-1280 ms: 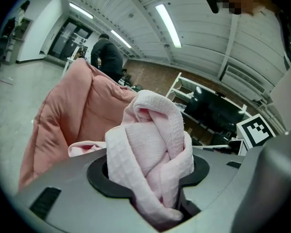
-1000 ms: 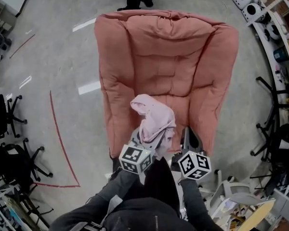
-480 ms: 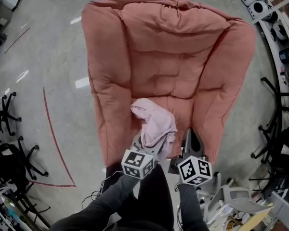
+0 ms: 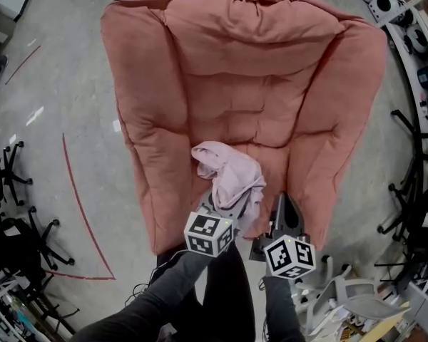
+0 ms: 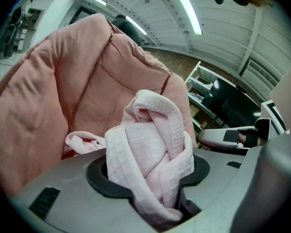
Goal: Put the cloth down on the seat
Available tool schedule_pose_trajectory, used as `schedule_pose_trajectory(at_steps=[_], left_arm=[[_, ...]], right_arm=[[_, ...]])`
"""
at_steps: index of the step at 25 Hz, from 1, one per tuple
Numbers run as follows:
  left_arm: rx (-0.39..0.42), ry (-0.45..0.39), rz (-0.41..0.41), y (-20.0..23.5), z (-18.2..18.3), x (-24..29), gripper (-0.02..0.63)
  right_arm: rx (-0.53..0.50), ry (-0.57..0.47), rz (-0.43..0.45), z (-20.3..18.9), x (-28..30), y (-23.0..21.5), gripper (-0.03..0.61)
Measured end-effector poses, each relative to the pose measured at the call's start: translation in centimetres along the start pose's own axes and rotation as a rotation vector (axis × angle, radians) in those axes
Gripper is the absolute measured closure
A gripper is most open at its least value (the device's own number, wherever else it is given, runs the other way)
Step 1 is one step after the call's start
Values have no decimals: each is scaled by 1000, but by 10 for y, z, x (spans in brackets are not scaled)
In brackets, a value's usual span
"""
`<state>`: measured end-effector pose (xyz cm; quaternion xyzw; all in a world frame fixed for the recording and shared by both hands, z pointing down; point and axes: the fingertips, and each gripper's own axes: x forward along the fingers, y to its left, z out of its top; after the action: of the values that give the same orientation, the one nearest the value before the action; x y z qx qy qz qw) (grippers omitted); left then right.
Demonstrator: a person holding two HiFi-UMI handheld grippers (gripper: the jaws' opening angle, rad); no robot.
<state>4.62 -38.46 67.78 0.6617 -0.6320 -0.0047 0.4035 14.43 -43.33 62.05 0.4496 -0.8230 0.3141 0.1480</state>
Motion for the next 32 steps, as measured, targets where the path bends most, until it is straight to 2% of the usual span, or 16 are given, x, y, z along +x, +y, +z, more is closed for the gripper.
schedule_pose_trajectory(at_steps=[14,21,24,29,32], left_arm=[[-23,124,22,23,8,62,354],[8,171,30,35,17,94,330],[49,167,33,41,28,110,319],[161,149,37,51,54,140,318],[193,152,37,58,62,158,318]], right_arm=[[4,34,22,9,53,-2,568],[4,18,26,22,75,-1,568],[3,20,27,23,82,-2,568],[1,32,22,20,89,-7,568],[-3,42,20,17,90,-10,568]])
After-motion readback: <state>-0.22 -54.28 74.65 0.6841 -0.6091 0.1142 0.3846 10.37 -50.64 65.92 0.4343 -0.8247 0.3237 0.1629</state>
